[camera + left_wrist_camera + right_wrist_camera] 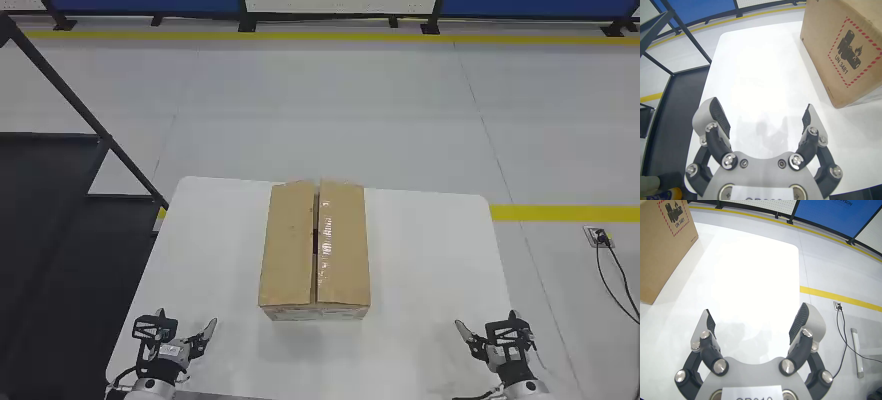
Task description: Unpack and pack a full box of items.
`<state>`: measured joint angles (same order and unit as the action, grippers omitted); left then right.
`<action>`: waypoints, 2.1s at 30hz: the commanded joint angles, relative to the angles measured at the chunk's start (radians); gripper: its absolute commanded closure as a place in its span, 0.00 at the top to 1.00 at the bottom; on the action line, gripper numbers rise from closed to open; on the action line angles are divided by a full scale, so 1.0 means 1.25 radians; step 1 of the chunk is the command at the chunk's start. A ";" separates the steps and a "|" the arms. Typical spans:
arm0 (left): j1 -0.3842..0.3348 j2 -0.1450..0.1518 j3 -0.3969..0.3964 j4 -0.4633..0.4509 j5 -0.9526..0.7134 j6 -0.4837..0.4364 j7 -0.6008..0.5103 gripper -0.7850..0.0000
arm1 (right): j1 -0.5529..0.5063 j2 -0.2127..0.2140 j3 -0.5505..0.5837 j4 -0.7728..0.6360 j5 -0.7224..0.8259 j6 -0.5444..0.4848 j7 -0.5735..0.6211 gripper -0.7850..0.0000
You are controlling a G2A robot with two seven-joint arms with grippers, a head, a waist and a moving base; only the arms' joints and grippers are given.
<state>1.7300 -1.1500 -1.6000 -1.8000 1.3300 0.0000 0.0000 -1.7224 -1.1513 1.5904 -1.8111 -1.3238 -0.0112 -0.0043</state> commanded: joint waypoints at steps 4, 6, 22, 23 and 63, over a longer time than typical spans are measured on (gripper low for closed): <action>-0.010 -0.001 -0.009 0.004 -0.019 -0.006 0.008 1.00 | 0.029 -0.006 -0.036 -0.030 -0.040 0.033 -0.019 1.00; -0.013 -0.001 -0.014 0.004 -0.033 -0.028 0.026 1.00 | 0.045 -0.009 -0.054 -0.045 -0.057 0.054 -0.021 1.00; -0.031 -0.002 -0.034 0.010 -0.078 -0.047 0.027 1.00 | 0.086 -0.018 -0.110 -0.052 -0.049 0.046 -0.005 1.00; -0.043 -0.003 -0.031 0.013 -0.086 -0.040 0.015 1.00 | 0.101 -0.020 -0.120 -0.036 -0.032 0.039 -0.001 1.00; -0.220 -0.029 0.212 0.073 0.100 -0.096 -0.032 1.00 | 0.124 -0.024 -0.115 0.054 -0.092 -0.125 -0.161 1.00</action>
<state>1.4557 -1.1859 -1.3416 -1.7086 1.4520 -0.1158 -0.0393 -1.5682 -1.1817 1.4468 -1.7436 -1.4401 -0.1682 -0.2069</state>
